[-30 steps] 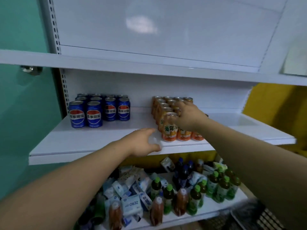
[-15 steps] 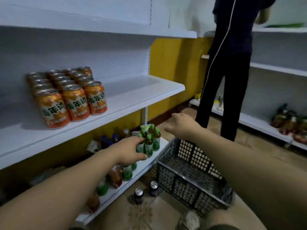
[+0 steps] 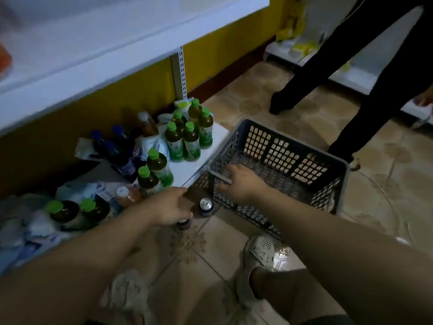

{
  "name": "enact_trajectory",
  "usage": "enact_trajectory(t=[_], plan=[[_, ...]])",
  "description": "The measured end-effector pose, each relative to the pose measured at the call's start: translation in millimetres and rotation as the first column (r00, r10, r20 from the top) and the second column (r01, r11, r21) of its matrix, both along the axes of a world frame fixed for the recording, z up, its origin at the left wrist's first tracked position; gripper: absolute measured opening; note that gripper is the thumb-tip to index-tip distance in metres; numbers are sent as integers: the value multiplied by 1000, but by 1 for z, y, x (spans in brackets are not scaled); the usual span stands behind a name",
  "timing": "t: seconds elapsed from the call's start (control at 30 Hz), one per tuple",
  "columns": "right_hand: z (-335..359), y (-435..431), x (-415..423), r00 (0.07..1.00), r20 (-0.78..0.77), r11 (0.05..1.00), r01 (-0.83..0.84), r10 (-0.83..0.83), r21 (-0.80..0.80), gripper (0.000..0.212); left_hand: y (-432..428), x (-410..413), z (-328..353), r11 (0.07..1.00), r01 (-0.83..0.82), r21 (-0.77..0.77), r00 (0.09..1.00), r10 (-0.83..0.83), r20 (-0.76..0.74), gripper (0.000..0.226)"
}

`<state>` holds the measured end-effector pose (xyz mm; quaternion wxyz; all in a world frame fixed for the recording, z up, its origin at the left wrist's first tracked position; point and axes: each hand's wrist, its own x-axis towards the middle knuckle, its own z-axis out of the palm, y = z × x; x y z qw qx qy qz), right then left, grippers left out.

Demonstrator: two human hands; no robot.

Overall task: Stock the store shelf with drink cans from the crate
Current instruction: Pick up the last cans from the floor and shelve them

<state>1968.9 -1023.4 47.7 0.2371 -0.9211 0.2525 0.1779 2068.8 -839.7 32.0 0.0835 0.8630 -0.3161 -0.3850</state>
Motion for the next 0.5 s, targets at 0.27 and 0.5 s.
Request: enact_trajectory(t=[0.27,0.5], plan=[[-162,-15,37,985,-174,984,24,7,178,67,-33,44,-127,994,-94,53,987,100,-123,71],[-281,-16,71,969,-248,963,90,-25,255,78,-52,66,-227,983,-130,126,975,150,-163,67]])
